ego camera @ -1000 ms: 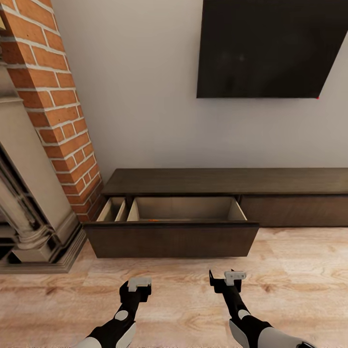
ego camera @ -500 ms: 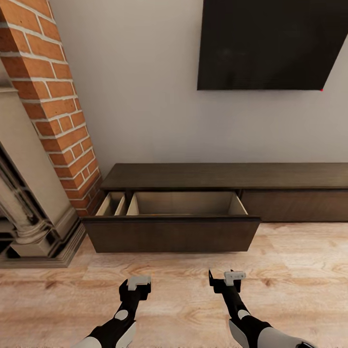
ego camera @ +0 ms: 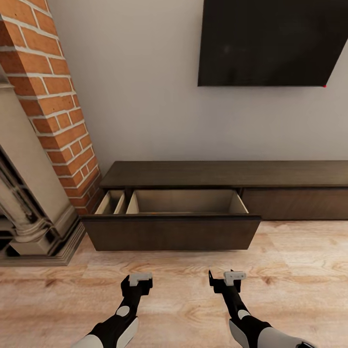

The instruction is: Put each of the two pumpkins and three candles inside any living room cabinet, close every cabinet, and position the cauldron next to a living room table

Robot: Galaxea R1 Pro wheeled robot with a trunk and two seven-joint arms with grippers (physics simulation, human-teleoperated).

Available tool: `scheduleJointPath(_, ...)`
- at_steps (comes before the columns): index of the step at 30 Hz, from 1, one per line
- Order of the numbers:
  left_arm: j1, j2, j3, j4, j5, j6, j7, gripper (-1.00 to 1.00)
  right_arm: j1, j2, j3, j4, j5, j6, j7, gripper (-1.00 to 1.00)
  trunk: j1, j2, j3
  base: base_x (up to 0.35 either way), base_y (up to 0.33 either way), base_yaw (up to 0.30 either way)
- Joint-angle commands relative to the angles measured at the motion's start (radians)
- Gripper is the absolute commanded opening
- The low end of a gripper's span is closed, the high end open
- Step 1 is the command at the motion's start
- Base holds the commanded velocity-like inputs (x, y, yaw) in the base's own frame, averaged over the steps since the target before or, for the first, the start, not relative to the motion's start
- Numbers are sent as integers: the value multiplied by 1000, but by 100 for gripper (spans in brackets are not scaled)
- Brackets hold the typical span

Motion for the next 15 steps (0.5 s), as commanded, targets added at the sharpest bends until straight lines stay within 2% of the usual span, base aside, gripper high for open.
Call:
scheduleJointPath(1,-1,0,-9,0,4,-3,8,100,0,0,8,-1,-1,-1,-9,100,0,0,-1,169,0,0)
scheduleJointPath(15,-1,0,-9,2,4,3,8,100,0,1,6,-7,0,-1,-7,100,0,0,-1,311,0,0)
